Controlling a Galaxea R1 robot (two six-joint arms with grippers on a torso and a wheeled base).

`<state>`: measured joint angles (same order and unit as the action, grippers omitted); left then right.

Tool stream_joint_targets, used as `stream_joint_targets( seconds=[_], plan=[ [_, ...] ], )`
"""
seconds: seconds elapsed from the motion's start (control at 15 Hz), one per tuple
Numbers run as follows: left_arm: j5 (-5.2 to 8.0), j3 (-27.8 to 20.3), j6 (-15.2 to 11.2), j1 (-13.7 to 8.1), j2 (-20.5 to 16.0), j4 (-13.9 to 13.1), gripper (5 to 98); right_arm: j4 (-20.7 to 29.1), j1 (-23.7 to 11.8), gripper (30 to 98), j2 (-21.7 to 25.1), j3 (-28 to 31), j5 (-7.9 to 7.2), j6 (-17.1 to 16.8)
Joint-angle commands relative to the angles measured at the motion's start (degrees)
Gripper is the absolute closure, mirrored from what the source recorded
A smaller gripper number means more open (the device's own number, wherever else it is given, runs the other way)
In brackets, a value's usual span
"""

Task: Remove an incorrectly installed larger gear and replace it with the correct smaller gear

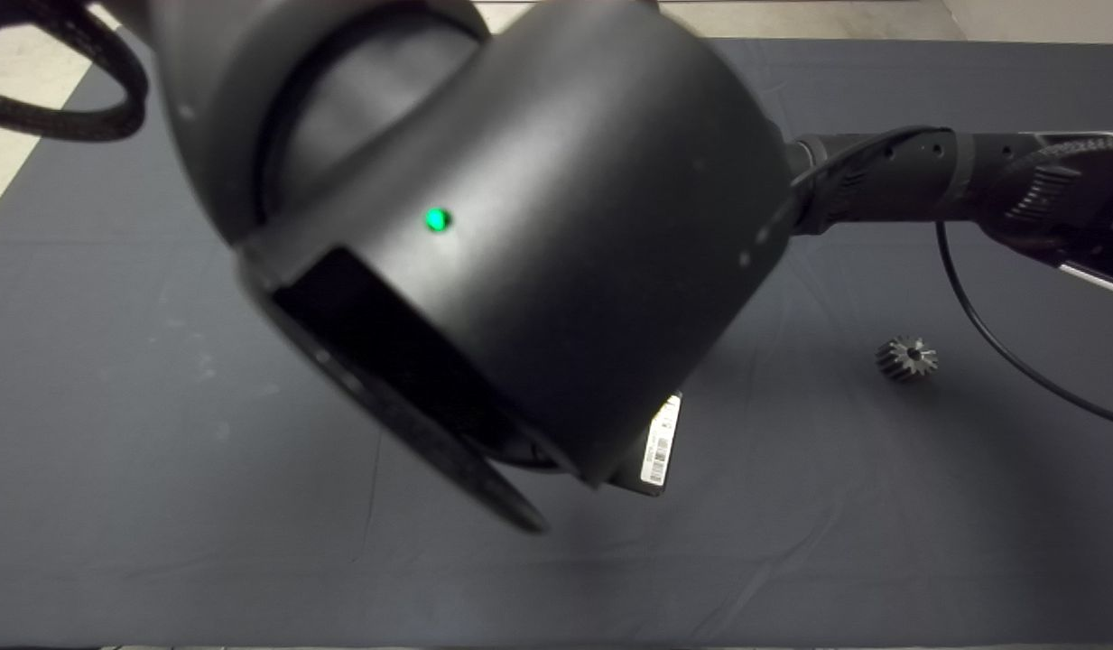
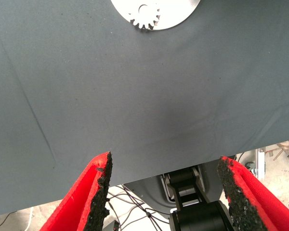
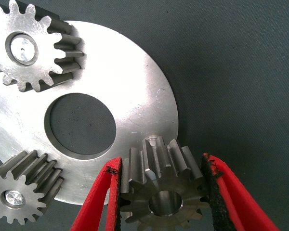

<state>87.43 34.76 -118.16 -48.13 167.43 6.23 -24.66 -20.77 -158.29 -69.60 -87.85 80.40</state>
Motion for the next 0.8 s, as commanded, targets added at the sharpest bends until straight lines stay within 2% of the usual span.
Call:
stream_joint_targets(
  seconds=[0.0,0.73],
  plan=[
    [4.06,-0.49,-0.31,-1.07,0.06,0.27,49.1,-2.23,-0.48,93.7,-0.66,0.09,-3.74,-0.33],
    [4.06,-1.2,-1.19,-1.01,0.06,0.54,49.1,-3.38,1.08,93.7,-0.75,0.09,-3.74,-0.33]
  ],
)
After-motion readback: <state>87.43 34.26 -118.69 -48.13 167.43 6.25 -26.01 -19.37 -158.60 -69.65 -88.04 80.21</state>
